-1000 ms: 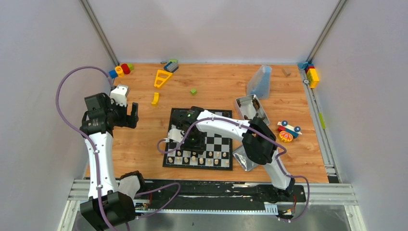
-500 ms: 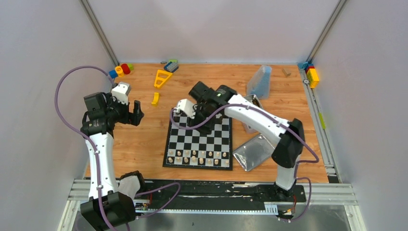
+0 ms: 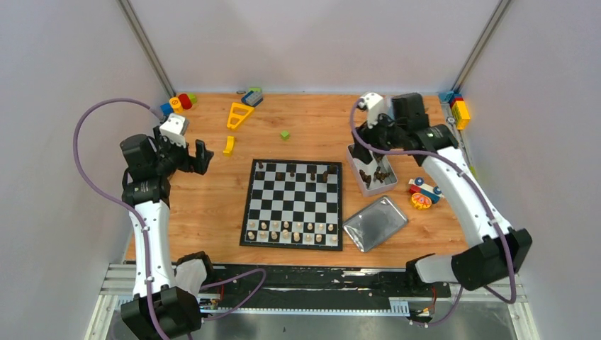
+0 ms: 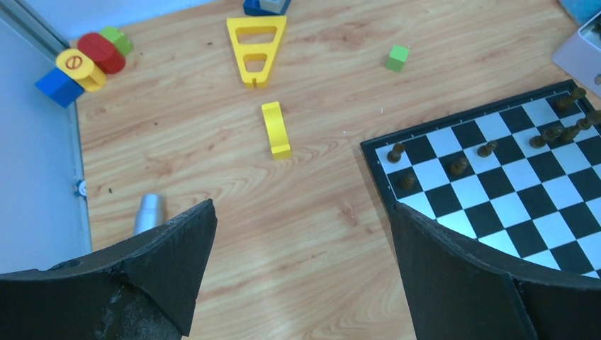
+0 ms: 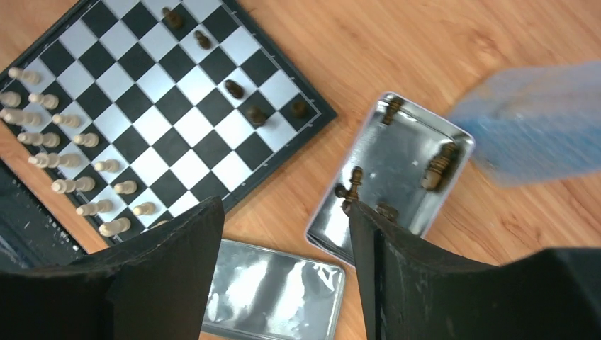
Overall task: Set up the chess pieces on the board
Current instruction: Reset both arms
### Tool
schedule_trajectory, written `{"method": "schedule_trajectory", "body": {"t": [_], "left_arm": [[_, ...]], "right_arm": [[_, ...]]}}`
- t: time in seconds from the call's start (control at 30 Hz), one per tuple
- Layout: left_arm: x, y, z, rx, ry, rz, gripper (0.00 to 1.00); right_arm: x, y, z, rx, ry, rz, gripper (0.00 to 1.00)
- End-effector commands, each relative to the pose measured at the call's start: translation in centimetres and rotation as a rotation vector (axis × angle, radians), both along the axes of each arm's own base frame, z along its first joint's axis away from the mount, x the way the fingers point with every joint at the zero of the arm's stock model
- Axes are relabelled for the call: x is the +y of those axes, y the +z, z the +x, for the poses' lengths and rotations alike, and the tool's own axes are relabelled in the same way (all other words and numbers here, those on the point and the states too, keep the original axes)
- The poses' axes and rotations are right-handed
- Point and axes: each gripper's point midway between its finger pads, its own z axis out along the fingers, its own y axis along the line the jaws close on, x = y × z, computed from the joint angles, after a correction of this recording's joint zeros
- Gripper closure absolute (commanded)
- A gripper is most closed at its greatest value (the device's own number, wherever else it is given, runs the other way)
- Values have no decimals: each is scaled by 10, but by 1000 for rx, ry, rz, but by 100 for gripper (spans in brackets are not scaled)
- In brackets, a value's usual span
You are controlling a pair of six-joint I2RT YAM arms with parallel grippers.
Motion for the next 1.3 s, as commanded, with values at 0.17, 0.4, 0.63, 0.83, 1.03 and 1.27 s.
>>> {"method": "schedule_trajectory", "body": {"t": [0.17,0.4,0.63,0.83,1.03,1.27], "left_arm": [[18,33,15,-129,85,36,0],[33,43,16,-110,182,44,0],[19,40,8,-59,120,6,0],[1,34,-10,-50,67,-43,0],[-3,39,-23,-166,89,-38,0],[0,31,-36,-219,125,-1,0]], "right_arm": [[-89,54,7,-241,-340,282,7],[-143,42,-4,-320,-608,273,0],[-167,20,-17,-365,-747,243,0],[-162,-2,-25,-366,-721,250,0],[-165,8,-34,-423,-730,250,0],[-154,3,-42,-415,-663,262,0]]}}
